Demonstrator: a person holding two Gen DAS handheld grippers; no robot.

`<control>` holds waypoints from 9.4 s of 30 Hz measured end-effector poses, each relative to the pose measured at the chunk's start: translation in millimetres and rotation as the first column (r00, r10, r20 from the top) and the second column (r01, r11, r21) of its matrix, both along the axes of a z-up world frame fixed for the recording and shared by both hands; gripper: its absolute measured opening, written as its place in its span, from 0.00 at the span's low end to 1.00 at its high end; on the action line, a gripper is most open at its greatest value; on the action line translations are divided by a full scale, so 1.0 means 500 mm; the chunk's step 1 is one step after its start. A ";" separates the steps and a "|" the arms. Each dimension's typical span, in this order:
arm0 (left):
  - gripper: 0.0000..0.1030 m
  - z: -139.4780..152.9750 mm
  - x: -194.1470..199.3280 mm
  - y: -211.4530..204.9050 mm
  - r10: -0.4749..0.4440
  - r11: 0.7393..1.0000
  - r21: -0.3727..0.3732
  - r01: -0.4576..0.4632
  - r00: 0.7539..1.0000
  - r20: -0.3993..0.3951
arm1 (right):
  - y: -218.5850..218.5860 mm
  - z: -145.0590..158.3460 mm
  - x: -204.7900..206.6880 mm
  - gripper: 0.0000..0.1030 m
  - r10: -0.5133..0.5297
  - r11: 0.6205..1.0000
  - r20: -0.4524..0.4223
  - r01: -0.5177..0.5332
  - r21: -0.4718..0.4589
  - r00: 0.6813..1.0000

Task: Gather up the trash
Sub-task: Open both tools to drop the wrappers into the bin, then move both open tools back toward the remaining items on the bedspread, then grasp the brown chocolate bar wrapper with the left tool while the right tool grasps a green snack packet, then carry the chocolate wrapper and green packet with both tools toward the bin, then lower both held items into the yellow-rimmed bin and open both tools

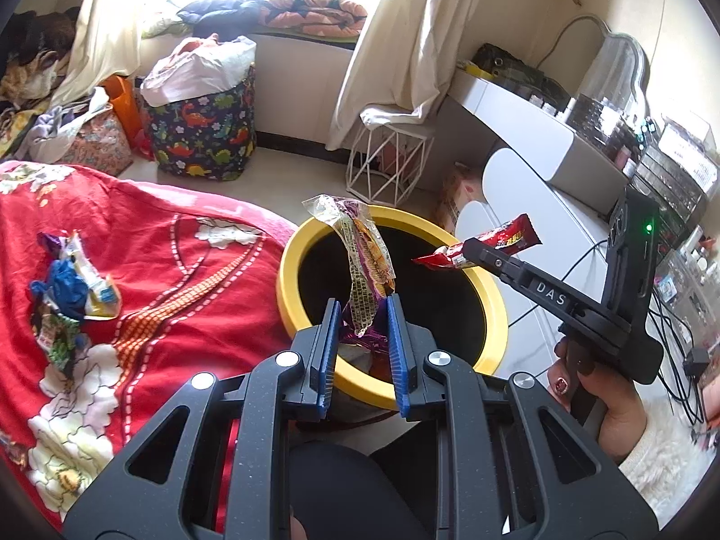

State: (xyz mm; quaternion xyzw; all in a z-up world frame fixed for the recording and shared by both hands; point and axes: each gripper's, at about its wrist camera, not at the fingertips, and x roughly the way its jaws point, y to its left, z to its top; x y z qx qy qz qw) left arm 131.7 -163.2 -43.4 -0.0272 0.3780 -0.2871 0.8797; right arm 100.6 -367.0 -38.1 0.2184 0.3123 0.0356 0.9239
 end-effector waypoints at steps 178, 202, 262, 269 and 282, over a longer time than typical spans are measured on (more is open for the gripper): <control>0.27 -0.185 -0.048 0.634 0.659 0.722 -0.022 -0.692 0.696 -0.285 | 0.619 -0.092 0.189 0.09 0.586 0.796 -0.158 -0.601 -0.071 0.795; 0.09 -0.063 -0.034 0.538 0.576 0.810 -0.059 -0.583 0.811 -0.104 | 0.516 -0.024 0.104 0.08 0.562 0.820 -0.080 -0.567 -0.076 0.823; 0.09 0.038 -0.035 0.187 0.227 0.974 -0.036 -0.225 0.970 0.082 | 0.190 0.035 0.052 0.08 0.224 0.974 0.042 -0.225 0.006 0.974; 0.09 0.036 -0.037 0.164 0.201 0.979 -0.033 -0.199 0.976 0.082 | 0.152 0.032 0.044 0.08 0.174 0.984 0.043 -0.175 0.013 0.984; 0.09 0.033 -0.035 0.122 0.155 0.988 -0.028 -0.153 0.985 0.077 | 0.088 0.021 0.038 0.08 0.091 0.996 0.033 -0.092 0.019 0.995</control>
